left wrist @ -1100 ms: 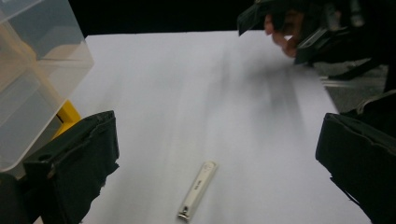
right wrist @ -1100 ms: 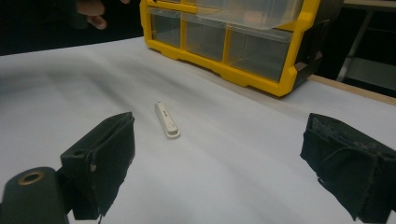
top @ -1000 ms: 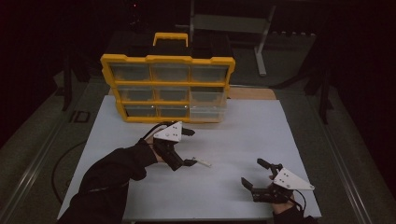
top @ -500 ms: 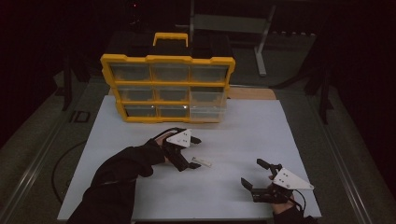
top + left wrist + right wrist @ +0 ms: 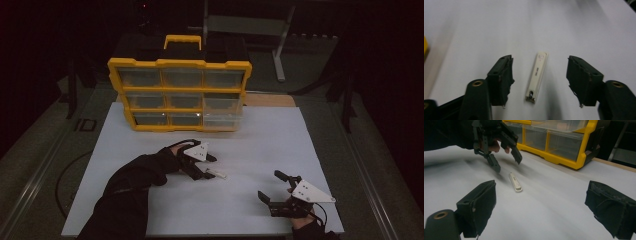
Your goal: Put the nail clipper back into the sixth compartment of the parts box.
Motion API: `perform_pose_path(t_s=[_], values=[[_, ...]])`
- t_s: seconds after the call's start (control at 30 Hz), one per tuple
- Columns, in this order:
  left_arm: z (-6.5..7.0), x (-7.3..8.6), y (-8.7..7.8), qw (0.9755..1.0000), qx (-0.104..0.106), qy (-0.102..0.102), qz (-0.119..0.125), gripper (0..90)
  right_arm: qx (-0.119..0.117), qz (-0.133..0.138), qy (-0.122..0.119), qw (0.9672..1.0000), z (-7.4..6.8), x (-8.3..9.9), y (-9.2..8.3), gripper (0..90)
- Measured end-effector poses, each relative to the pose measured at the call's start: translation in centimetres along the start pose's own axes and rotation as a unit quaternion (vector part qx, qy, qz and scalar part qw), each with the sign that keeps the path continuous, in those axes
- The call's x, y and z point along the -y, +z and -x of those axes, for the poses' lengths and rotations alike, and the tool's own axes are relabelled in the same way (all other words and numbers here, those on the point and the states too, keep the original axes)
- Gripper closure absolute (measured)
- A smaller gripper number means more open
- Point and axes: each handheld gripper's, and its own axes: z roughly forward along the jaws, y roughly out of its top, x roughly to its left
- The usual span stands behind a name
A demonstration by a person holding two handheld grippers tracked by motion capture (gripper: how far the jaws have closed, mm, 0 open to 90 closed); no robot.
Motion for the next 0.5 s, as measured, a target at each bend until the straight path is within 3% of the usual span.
perform_pose_path(t_s=[0.1,0.27,0.5], values=[[-0.1,0.2,0.3,0.9999,0.006,0.0,-0.014,41.5,-0.001,-0.001,-0.001,1.0,0.0,0.0,0.1,9.8],[-0.2,0.6,1.3,0.998,0.013,0.002,-0.062,48.3,-0.002,-0.002,-0.001,1.0,0.0,0.1,0.1,9.9],[-0.6,0.0,1.9,0.9959,0.021,0.019,-0.085,60.8,-0.004,-0.004,-0.001,1.0,0.0,0.1,0.2,9.9]])
